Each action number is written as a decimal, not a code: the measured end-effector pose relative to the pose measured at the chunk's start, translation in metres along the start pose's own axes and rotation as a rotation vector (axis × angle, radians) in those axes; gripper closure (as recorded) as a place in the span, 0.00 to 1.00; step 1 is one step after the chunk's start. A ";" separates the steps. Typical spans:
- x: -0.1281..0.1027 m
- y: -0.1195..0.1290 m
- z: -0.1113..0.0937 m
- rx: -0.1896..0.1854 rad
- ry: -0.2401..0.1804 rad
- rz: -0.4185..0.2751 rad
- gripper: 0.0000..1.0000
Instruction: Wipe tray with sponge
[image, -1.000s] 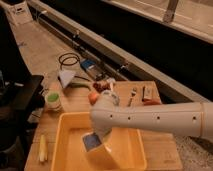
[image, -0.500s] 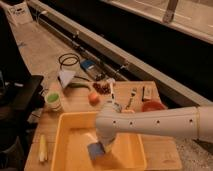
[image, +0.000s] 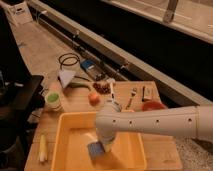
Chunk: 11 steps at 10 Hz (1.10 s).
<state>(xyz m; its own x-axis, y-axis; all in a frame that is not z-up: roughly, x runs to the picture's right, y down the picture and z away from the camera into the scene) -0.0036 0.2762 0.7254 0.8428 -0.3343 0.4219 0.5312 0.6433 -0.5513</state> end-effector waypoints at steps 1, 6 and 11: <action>0.007 0.001 0.009 -0.015 0.010 0.022 1.00; 0.021 -0.008 0.017 -0.040 0.085 0.063 1.00; -0.009 -0.033 0.015 -0.016 0.060 -0.009 1.00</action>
<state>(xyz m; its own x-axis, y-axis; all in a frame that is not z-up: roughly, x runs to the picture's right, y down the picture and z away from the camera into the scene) -0.0298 0.2687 0.7504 0.8413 -0.3814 0.3831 0.5399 0.6292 -0.5592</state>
